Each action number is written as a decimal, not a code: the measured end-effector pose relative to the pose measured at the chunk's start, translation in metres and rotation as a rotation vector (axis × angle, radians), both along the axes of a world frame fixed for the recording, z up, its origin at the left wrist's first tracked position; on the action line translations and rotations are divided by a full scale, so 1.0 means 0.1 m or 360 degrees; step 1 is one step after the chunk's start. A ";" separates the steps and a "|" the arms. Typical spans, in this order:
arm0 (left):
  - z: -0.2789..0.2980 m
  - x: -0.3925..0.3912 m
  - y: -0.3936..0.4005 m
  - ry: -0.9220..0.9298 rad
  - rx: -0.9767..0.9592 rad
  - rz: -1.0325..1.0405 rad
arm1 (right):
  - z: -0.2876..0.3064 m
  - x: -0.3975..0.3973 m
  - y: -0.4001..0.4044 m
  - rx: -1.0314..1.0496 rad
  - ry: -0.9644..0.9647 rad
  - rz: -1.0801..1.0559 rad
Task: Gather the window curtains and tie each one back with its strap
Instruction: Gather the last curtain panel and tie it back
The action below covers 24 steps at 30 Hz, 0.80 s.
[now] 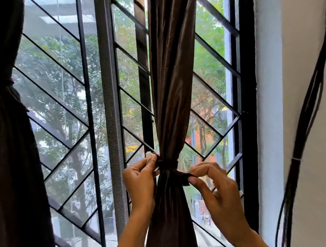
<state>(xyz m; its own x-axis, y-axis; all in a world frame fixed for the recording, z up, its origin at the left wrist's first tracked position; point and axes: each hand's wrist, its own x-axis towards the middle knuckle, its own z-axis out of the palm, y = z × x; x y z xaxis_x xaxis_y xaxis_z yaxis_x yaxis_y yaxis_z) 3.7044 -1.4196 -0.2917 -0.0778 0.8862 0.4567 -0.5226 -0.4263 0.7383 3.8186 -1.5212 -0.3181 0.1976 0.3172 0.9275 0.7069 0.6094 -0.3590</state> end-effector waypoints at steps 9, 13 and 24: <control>-0.15 0.21 0.03 0.0134 0.0127 0.0039 | -0.07 0.30 -0.01 -0.0320 0.0772 0.0181; -0.19 0.24 -0.16 0.0404 0.0460 0.0116 | -0.05 0.33 -0.01 -0.0171 0.0271 -0.0260; -0.08 0.31 -0.31 0.0589 0.0663 0.0139 | 0.02 0.28 0.07 -0.0001 0.0031 -0.0408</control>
<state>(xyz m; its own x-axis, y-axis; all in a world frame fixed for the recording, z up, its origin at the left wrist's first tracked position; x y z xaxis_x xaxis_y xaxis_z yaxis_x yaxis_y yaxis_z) 3.7352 -1.4511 -0.2997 0.0892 0.6224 0.7776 -0.2102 -0.7514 0.6255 3.8465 -1.5142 -0.3165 0.2892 0.2551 0.9226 0.8313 0.4109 -0.3742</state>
